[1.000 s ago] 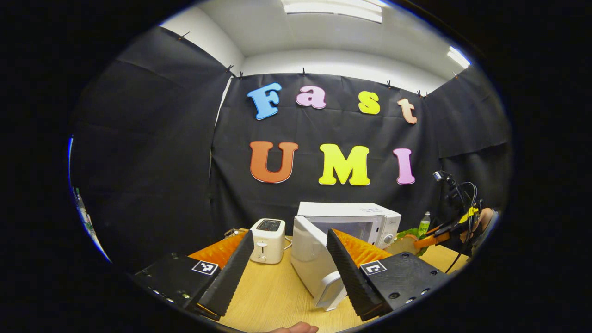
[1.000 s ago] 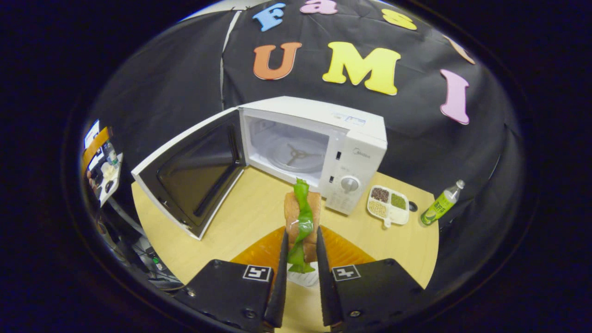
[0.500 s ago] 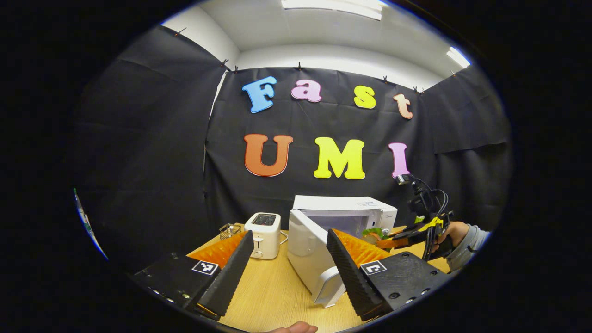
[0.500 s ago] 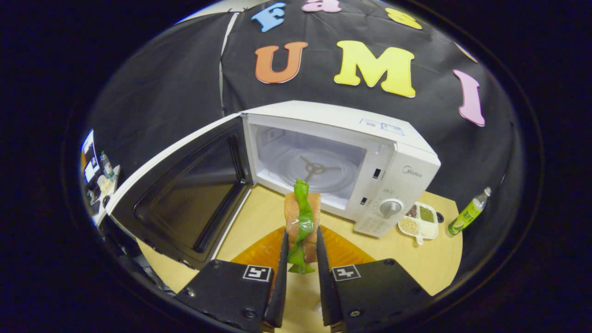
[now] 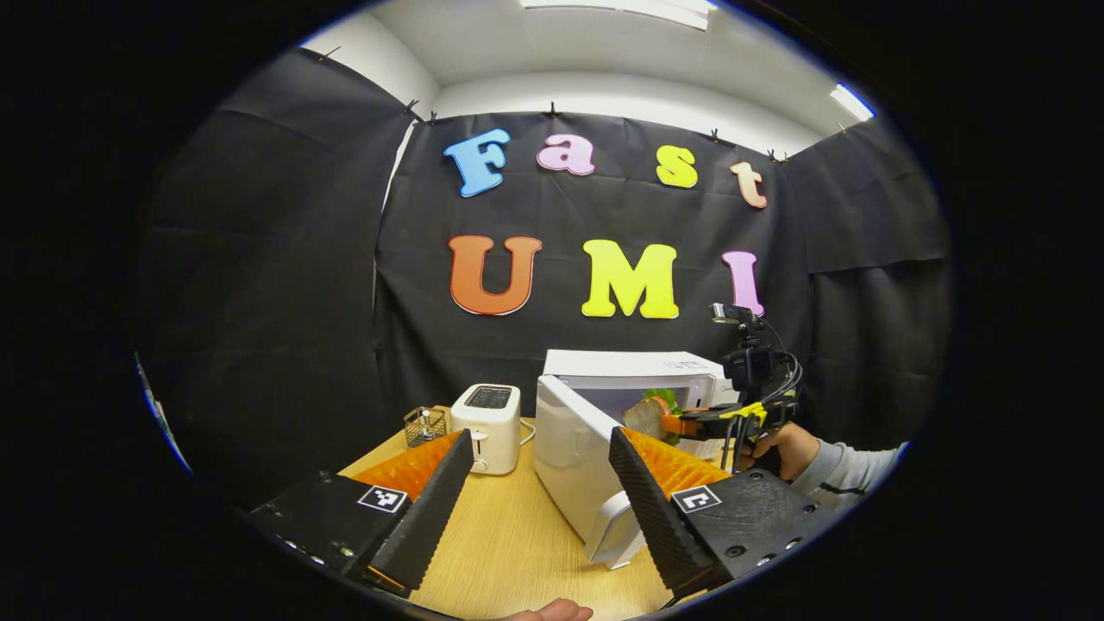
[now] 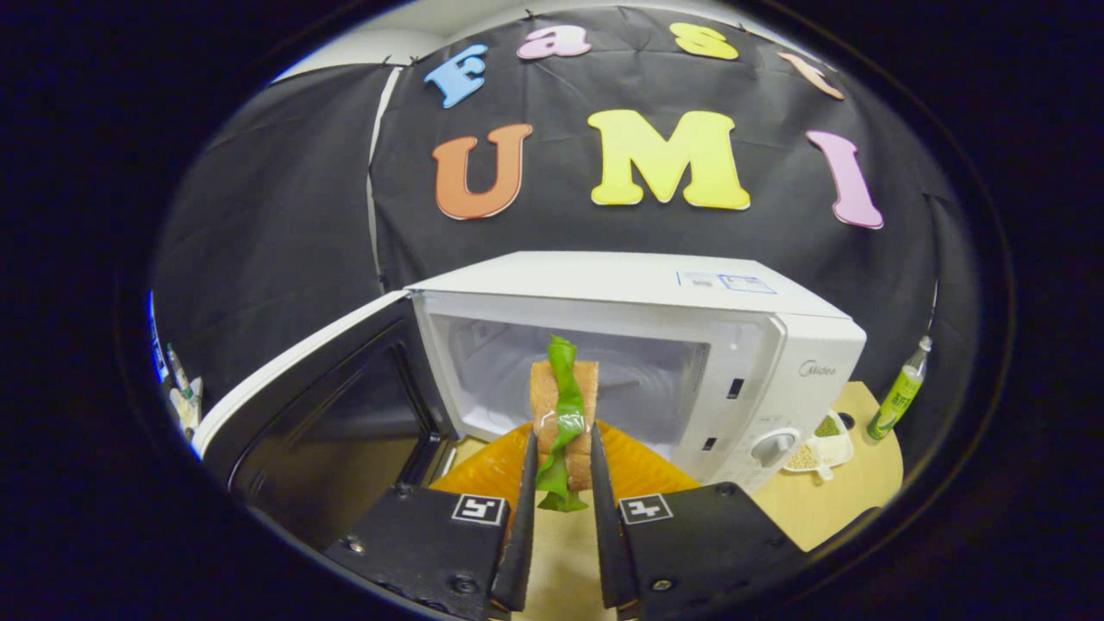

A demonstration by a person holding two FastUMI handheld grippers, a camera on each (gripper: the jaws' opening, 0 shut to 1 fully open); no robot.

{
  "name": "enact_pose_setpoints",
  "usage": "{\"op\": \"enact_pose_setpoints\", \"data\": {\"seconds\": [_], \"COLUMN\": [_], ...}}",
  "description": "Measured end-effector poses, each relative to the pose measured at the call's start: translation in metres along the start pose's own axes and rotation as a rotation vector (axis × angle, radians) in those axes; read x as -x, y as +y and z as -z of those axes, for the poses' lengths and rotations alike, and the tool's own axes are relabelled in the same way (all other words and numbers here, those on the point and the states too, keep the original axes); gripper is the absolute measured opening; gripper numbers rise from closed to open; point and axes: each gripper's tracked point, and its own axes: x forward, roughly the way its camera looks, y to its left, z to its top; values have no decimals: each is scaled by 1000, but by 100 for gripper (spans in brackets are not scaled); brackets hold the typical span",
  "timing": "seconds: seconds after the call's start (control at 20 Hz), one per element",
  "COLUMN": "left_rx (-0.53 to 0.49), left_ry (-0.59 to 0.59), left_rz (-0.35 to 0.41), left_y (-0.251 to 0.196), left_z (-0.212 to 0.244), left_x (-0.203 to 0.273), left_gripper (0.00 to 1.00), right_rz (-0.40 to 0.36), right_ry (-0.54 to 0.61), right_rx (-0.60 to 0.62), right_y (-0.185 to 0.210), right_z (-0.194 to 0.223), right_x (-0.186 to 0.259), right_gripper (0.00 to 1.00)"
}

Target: Open the microwave oven with the left hand, put the food in, and close the microwave oven.

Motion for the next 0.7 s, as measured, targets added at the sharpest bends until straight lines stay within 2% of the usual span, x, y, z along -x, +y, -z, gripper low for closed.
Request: {"op": "enact_pose_setpoints", "data": {"seconds": [0.1,0.15,0.2,0.25,0.4,0.5,0.55,0.6,0.7], "left_rx": [1,2,3,0,-14,-26,-33,-39,-41], "left_ry": [3,6,13,18,18,22,22,21,23], "left_rz": [2,1,0,-2,-15,-25,-36,-46,-61], "left_y": [2,3,4,6,11,15,19,23,31], "left_z": [3,4,7,7,6,6,6,6,7], "left_x": [1,2,2,3,8,11,13,15,20], "left_gripper": [95,84,84,95,95,95,95,95,95], "right_rz": [55,81,95,93,45,45,46,46,52], "right_ry": [-58,-85,-107,-127,-150,-172,-189,-202,-219], "right_rx": [-43,-67,-81,-97,-233,-344,-364,-376,-425], "right_y": [-2,-1,1,4,22,30,32,35,33], "right_z": [-3,-3,-4,-5,-2,-2,-5,-7,-8], "right_x": [-15,-23,-30,-38,-63,-73,-81,-85,-96], "right_gripper": [27,29,36,36,36,36,30,36,36]}}
